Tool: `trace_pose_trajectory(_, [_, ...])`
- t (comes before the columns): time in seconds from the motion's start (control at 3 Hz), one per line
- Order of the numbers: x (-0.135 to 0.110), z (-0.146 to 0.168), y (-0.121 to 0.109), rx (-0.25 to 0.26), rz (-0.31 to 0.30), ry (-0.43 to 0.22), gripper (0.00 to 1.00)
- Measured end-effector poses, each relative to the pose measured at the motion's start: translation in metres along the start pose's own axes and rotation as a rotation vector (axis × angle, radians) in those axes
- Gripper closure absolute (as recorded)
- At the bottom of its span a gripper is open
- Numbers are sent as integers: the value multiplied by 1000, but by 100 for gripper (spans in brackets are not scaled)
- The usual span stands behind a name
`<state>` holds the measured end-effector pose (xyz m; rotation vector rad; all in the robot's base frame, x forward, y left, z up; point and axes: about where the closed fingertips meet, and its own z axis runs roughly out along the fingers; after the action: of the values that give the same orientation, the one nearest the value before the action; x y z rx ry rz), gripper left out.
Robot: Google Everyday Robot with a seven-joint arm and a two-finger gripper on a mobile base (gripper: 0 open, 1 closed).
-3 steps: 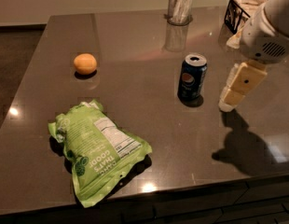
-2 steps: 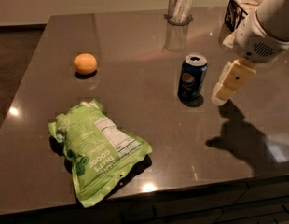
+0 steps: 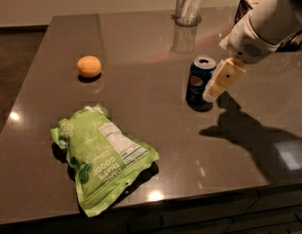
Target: Move pepsi can near green rice chip bag
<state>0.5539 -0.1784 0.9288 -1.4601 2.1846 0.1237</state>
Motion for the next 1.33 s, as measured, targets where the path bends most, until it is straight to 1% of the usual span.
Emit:
trace_pose_trajectory(0.33, [-12, 14, -3, -28, 8, -34, 0])
trace_pose_trajectory(0.67, [-19, 21, -5, -53, 19, -50, 18])
trace_pose_trajectory(1.0, [-21, 24, -4, -72, 25, -59, 41])
trace_pose_trajectory(1.33, [-27, 23, 1, -94, 20, -63, 64])
